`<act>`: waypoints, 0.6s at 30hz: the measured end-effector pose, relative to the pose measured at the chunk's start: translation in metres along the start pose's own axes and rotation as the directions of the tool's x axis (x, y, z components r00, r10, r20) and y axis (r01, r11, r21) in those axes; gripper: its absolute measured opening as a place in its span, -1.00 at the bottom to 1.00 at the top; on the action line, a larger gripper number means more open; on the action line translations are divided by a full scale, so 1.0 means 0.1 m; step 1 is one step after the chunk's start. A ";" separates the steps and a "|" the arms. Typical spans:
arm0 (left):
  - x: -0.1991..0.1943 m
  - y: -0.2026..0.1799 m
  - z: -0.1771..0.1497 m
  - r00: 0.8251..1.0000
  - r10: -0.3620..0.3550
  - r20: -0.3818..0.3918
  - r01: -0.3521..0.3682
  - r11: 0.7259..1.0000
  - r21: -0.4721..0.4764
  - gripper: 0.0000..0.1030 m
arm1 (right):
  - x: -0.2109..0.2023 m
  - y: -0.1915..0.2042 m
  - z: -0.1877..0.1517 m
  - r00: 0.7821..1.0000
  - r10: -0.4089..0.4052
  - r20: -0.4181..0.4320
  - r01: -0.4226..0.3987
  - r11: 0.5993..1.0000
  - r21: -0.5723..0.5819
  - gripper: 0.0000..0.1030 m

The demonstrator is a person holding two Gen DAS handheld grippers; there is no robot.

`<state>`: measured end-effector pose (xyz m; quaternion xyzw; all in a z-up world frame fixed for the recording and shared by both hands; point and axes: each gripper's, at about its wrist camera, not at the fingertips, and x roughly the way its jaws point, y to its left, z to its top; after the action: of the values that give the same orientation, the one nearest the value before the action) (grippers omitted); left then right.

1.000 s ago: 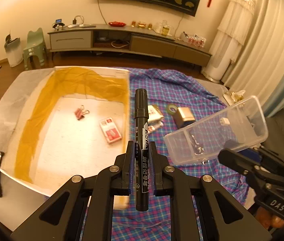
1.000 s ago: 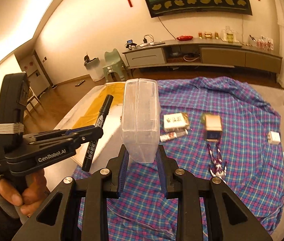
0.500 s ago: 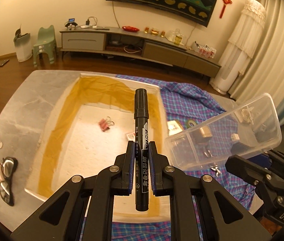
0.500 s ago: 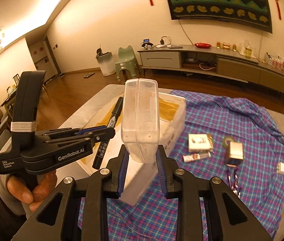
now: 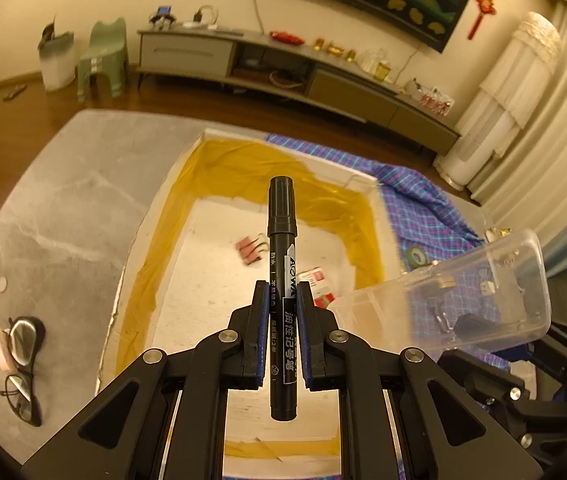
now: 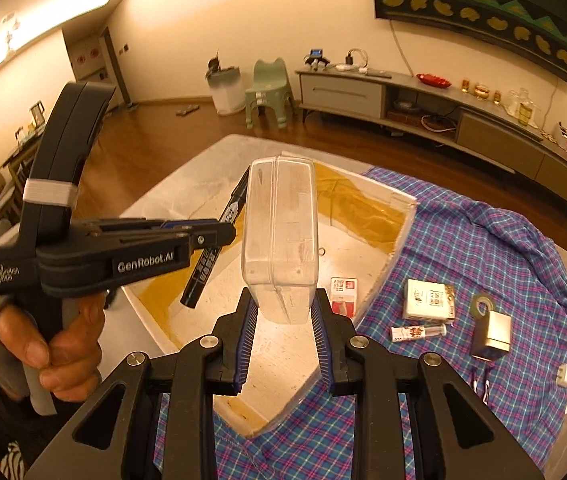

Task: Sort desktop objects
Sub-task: 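Carry the marker in the left tool and plastic case in the right tool to the cardboard box, then release the marker from the left tool while the right tool drops the plastic case inside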

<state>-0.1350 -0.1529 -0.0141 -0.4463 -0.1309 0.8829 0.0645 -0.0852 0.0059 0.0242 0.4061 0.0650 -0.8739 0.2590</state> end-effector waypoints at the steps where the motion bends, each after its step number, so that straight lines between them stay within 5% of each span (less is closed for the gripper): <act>1: 0.04 0.03 0.02 1.000 0.002 -0.009 -0.002 1.000 -0.004 -0.74 | 0.05 0.01 0.01 1.000 0.000 -0.012 -0.001 1.000 -0.006 -0.44; 18: 0.43 0.19 0.02 0.991 0.106 -0.077 -0.102 0.993 0.056 -0.74 | 1.10 -0.06 0.20 0.958 0.103 -0.268 -0.093 0.994 0.053 -0.44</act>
<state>-0.1627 -0.1615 -0.0517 -0.4855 -0.0817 0.8697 0.0353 -0.1603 -0.0394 -0.0446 0.5294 0.0623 -0.7975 0.2826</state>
